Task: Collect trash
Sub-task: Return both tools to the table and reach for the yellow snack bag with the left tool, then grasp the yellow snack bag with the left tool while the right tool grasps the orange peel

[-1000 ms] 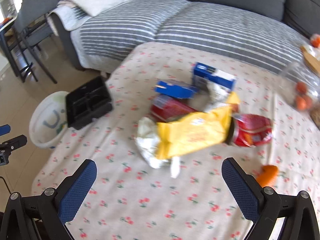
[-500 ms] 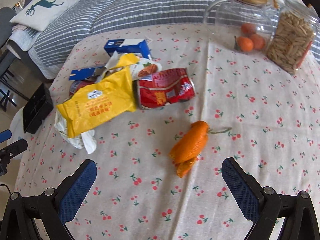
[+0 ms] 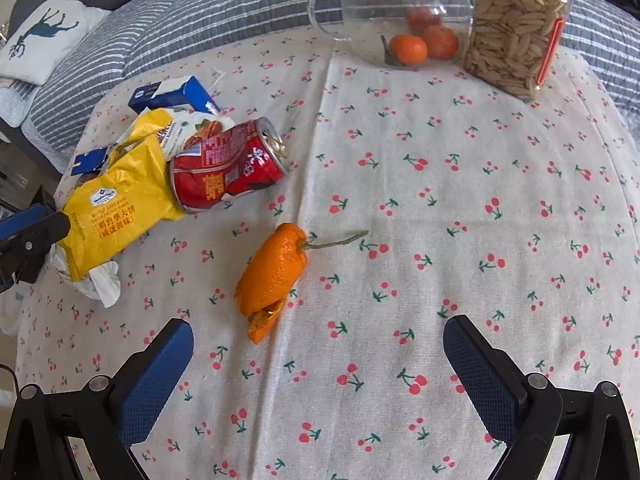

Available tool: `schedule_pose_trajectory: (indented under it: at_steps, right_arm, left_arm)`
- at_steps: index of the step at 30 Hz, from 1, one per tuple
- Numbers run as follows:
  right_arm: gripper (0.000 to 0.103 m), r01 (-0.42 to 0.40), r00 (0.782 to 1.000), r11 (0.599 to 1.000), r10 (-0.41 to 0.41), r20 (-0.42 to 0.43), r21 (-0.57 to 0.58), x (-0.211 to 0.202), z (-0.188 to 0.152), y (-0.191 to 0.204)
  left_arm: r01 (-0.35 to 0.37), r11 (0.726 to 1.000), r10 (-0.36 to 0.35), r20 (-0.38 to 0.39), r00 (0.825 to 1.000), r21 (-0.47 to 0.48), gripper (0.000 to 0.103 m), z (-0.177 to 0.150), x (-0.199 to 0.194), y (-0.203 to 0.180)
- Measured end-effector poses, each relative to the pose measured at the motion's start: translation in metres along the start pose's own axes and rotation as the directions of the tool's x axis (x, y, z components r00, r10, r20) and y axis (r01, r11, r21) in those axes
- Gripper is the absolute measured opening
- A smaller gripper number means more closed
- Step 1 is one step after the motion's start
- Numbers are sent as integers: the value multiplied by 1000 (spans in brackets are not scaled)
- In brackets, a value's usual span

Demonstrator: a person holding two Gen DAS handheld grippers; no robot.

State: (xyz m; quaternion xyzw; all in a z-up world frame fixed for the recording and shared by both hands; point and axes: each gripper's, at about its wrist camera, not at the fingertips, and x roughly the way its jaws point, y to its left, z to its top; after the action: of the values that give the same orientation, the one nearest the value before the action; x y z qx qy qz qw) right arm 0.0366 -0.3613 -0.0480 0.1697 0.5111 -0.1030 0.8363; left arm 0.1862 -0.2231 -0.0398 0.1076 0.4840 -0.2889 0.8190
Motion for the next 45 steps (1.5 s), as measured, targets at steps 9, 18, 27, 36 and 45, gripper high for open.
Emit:
schedule_pose_trajectory:
  at_steps: [9,18,27,36,45]
  right_arm:
    - [102,8,1000,1000,-8,-25,23,8,3,-15]
    - [102,2,998,1000,0,-55,28,23,10,-8]
    - [100,-6,996,1000,7,-91,15,44,18,11]
    - [81,27,995,1000,-28,-100,-8,63,20,28]
    - [41,78,992,993,-86,-96,-85,72,21,48]
  left_arm:
    - [47,996,-48,-10,999,-79,9,0,11,4]
    - [66,995,-61,64,996,-80,6,-6,-27,5]
    - [60,993,-48,109,993,-101,6,-28,-67,26]
    - [17,987,3,124,992,-161,6,-53,-91,67]
    - [-6,970,43,149,988,-244,6,-75,-116,110]
